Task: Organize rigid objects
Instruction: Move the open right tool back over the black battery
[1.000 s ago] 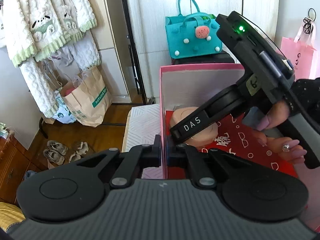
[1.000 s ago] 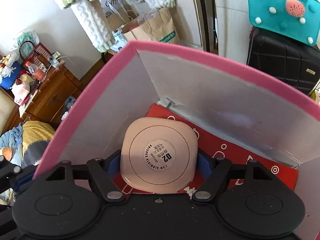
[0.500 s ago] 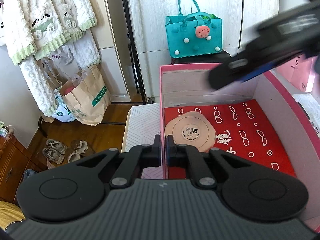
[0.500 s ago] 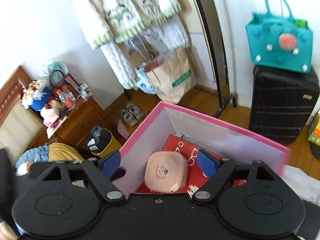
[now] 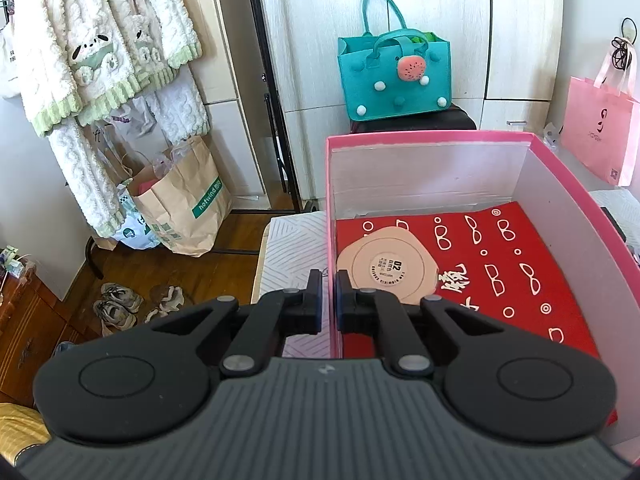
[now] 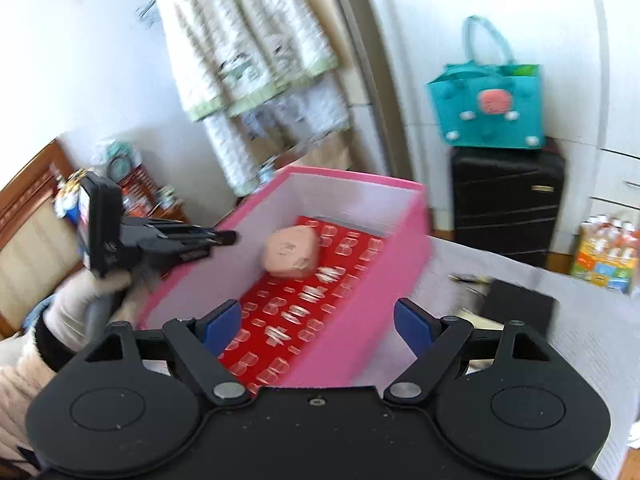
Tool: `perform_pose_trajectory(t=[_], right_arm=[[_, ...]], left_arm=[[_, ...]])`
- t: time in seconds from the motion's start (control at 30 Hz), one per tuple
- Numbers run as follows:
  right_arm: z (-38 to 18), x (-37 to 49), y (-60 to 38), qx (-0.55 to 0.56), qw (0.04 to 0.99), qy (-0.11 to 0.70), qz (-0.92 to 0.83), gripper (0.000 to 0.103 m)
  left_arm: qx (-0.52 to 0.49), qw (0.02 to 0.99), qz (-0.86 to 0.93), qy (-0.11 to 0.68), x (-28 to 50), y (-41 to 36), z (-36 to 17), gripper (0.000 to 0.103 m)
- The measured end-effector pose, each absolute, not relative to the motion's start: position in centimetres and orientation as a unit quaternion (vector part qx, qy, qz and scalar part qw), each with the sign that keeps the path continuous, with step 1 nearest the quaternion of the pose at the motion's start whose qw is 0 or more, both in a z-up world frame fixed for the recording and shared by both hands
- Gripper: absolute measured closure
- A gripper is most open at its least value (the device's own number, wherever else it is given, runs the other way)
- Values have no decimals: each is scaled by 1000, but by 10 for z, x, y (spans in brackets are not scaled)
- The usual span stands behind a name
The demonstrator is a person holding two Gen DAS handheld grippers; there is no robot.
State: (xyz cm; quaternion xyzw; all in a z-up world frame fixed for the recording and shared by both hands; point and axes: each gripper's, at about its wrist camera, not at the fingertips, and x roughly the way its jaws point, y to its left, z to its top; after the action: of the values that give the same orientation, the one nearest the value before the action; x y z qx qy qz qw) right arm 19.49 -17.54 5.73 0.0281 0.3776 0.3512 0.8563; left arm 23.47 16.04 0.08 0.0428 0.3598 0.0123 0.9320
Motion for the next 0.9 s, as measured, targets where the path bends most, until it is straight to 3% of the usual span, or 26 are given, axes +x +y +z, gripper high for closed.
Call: perform_pose_trajectory(t=[0.5,0.57,0.6,0.9], right_arm=[[-18,141,-222,-27,899,340,273,14],[-23,142,-221,-22,892,352,283,31],[-25,142,-221,-26,888,358,287,33],[-54,142,-207,-54,856,411,310,37]], left_arm=[[44,935,17,351,232,159,1,96],[47,935,17,351,232,158,1,96],[48,935,17,351,231,159,1,96],[49,935,18,351,231,159,1,96]])
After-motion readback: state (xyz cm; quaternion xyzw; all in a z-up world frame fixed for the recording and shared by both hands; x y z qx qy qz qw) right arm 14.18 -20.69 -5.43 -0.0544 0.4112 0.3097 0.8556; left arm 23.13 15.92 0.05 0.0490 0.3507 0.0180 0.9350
